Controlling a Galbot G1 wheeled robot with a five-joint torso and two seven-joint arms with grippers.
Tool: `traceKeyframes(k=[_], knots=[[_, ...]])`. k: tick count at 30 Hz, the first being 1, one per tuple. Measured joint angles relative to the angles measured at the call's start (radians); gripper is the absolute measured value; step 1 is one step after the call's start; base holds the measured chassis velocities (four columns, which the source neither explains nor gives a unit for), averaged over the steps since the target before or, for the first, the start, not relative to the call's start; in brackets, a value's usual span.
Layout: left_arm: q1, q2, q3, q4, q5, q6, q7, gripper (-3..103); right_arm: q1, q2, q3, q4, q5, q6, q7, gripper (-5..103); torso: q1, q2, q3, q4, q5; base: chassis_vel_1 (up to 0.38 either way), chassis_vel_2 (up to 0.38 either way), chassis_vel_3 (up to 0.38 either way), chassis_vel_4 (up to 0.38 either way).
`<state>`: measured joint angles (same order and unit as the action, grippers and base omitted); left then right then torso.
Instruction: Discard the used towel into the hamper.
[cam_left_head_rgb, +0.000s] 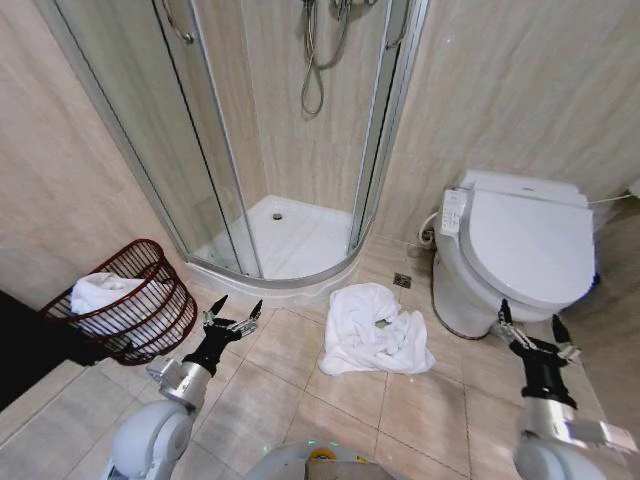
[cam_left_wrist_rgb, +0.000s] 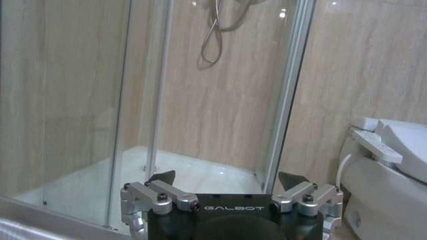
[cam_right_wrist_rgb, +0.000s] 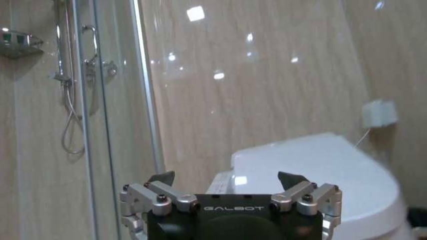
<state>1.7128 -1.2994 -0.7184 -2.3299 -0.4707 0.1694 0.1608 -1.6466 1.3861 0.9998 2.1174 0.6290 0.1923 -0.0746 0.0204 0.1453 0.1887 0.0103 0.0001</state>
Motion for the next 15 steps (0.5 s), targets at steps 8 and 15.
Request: traceKeyframes(k=[8,15], knots=[[0.000,0.000,0.000,0.000,0.000,0.000,0.000,100,0.085,-0.102,-0.062,-0.089,0.131,-0.116,-0.049,100,0.001,0.003,0.002,0.0000,0.0000,0.000,0.000,0.000,0.000],[0.000,0.000,0.000,0.000,0.000,0.000,0.000,100,0.146,-0.135,-0.158,-0.183,0.060,-0.126,-0.096,100,0.001,0.005,0.003,0.0000,0.0000,0.000,0.000,0.000,0.000]])
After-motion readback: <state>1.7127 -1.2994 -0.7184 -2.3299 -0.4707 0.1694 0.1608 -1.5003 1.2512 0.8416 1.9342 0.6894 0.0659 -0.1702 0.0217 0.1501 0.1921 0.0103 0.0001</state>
